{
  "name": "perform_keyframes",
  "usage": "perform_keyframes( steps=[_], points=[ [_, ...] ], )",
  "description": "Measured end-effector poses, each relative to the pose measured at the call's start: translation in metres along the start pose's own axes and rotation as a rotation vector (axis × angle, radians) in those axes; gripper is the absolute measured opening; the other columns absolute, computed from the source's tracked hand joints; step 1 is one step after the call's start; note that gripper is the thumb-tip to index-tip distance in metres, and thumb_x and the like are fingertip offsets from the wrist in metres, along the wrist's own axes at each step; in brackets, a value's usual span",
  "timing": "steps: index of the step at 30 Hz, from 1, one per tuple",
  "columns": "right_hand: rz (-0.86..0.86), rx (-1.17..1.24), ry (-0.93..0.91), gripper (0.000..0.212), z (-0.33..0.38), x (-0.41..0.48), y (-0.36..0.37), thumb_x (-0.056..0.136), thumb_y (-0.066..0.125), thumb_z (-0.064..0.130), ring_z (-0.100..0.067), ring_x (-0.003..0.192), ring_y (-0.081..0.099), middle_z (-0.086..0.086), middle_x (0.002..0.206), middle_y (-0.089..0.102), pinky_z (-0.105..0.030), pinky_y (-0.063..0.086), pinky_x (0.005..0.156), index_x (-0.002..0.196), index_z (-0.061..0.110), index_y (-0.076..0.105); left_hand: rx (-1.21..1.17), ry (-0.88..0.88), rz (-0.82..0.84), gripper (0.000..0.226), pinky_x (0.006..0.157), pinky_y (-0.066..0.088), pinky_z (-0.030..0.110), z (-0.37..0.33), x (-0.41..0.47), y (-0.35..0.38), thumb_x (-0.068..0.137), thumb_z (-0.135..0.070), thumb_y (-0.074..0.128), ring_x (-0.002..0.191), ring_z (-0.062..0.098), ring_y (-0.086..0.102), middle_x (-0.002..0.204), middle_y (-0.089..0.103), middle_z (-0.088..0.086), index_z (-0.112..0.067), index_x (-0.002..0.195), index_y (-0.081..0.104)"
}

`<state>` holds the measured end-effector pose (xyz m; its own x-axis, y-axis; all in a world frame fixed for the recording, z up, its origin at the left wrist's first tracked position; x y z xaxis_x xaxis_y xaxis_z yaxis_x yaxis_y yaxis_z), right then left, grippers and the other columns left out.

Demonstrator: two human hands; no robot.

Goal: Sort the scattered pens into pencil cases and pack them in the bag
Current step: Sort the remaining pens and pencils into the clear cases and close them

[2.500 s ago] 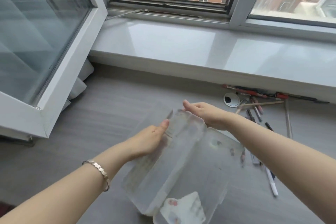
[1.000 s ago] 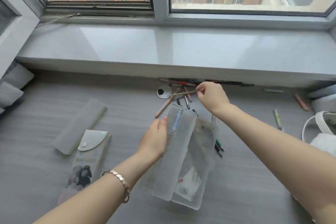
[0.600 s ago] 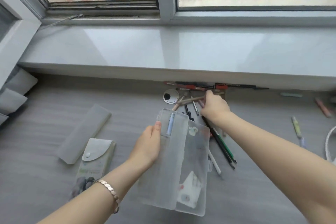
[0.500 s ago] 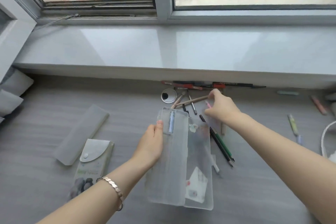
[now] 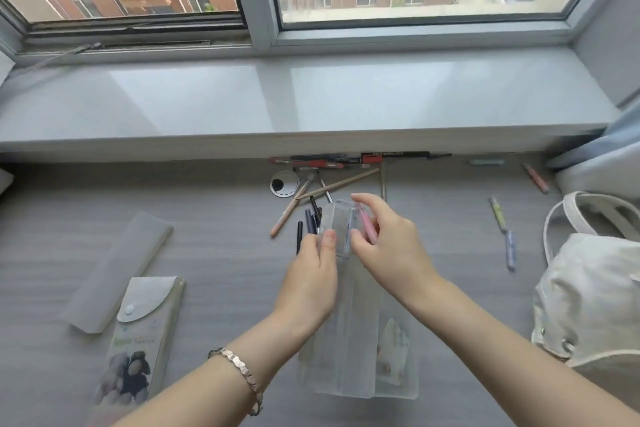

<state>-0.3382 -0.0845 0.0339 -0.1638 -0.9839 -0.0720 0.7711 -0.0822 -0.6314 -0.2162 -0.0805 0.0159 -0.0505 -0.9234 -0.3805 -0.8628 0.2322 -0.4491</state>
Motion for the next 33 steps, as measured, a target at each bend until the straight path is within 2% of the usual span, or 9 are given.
perform_keyframes(
  steps=[4,7,9,12,15,18,23,27,33],
  points=[
    [-0.027,-0.072,-0.037,0.033,-0.005,-0.015,-0.004,0.084,0.062,0.022,-0.012,0.072,0.049,0.006,0.069,0.055,-0.031,0.046,0.077,0.116,0.015,0.059,0.033,-0.001,0.002,0.038,0.075,0.035,0.032,-0.002,-0.006,0.009,0.098,-0.044,0.024,0.099,0.028,0.053,0.096,0.058,0.005,-0.014,0.096,0.047],
    [-0.105,-0.099,-0.139,0.023,-0.006,-0.024,-0.007,0.087,0.054,0.021,-0.011,0.066,0.049,0.0,0.071,0.06,-0.032,0.049,0.07,0.104,0.011,0.066,0.027,-0.015,0.011,0.039,0.077,0.032,0.03,-0.003,-0.011,0.013,0.099,-0.044,0.022,0.094,0.023,0.05,0.085,0.052,-0.004,-0.014,0.097,0.048],
    [-0.114,-0.138,-0.246,0.024,-0.006,-0.03,-0.009,0.084,0.052,0.022,-0.012,0.063,0.051,-0.001,0.072,0.062,-0.024,0.045,0.063,0.098,0.01,0.068,0.021,-0.02,0.015,0.038,0.079,0.032,0.029,-0.002,-0.014,0.015,0.099,-0.043,0.022,0.093,0.019,0.047,0.084,0.049,-0.006,-0.015,0.096,0.047],
    [-0.062,-0.216,-0.383,0.025,-0.01,-0.04,-0.007,0.077,0.059,0.011,-0.015,0.075,0.056,-0.004,0.081,0.061,-0.023,0.047,0.065,0.101,0.008,0.068,0.012,-0.018,0.035,0.032,0.08,0.03,0.025,0.0,-0.02,0.017,0.1,-0.041,0.022,0.09,0.013,0.044,0.081,0.044,-0.012,-0.02,0.095,0.046],
    [-0.064,-0.319,-0.45,0.029,-0.013,-0.045,-0.006,0.08,0.055,0.013,-0.023,0.082,0.056,-0.009,0.089,0.06,-0.029,0.051,0.068,0.106,0.005,0.065,0.002,0.002,0.048,0.033,0.069,0.035,0.026,0.004,-0.027,0.016,0.099,-0.041,0.023,0.077,0.004,0.046,0.079,0.046,-0.016,-0.024,0.083,0.047],
    [-0.026,-0.447,-0.387,0.046,-0.014,-0.049,-0.003,0.084,0.039,0.032,-0.022,0.1,0.041,-0.011,0.106,0.058,-0.037,0.052,0.077,0.116,0.005,0.059,-0.01,0.029,0.047,0.035,0.068,0.039,0.021,0.009,-0.031,0.014,0.099,-0.04,0.026,0.081,0.01,0.052,0.081,0.054,-0.01,-0.023,0.081,0.05],
    [0.106,-0.563,-0.382,0.068,-0.018,-0.061,0.008,0.087,0.026,0.049,-0.025,0.12,0.025,-0.013,0.132,0.044,-0.042,0.028,0.106,0.134,0.002,0.042,-0.009,0.031,0.028,0.035,0.067,0.039,0.016,0.014,-0.034,0.007,0.099,-0.039,0.027,0.084,0.012,0.055,0.083,0.056,-0.011,-0.021,0.089,0.054],
    [0.018,-0.592,-0.361,0.071,-0.017,-0.067,0.018,0.095,0.004,0.051,-0.025,0.113,0.034,-0.006,0.126,0.039,-0.043,0.041,0.097,0.13,0.007,0.047,-0.019,0.026,0.062,0.041,0.071,0.041,0.024,0.023,-0.039,0.0,0.098,-0.042,0.027,0.088,0.015,0.056,0.088,0.06,-0.005,-0.014,0.092,0.058],
    [-0.045,-0.472,-0.359,0.066,-0.02,-0.08,0.036,0.092,0.012,0.058,-0.018,0.104,0.035,-0.001,0.12,0.036,-0.039,0.046,0.083,0.122,0.017,0.054,0.011,-0.002,0.092,0.038,0.069,0.037,0.025,0.047,-0.048,-0.006,0.099,-0.036,0.03,0.083,0.014,0.054,0.084,0.059,-0.003,-0.013,0.085,0.057]
  ],
)
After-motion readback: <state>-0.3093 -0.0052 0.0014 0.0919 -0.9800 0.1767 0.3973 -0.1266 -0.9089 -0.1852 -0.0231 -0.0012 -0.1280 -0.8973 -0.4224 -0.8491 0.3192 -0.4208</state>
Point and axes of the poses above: each hand's wrist, its own x-axis towards the middle knuckle, its own y-axis out of the palm, z = x × y, the point moved 3 cm from there along x, towards the middle knuckle
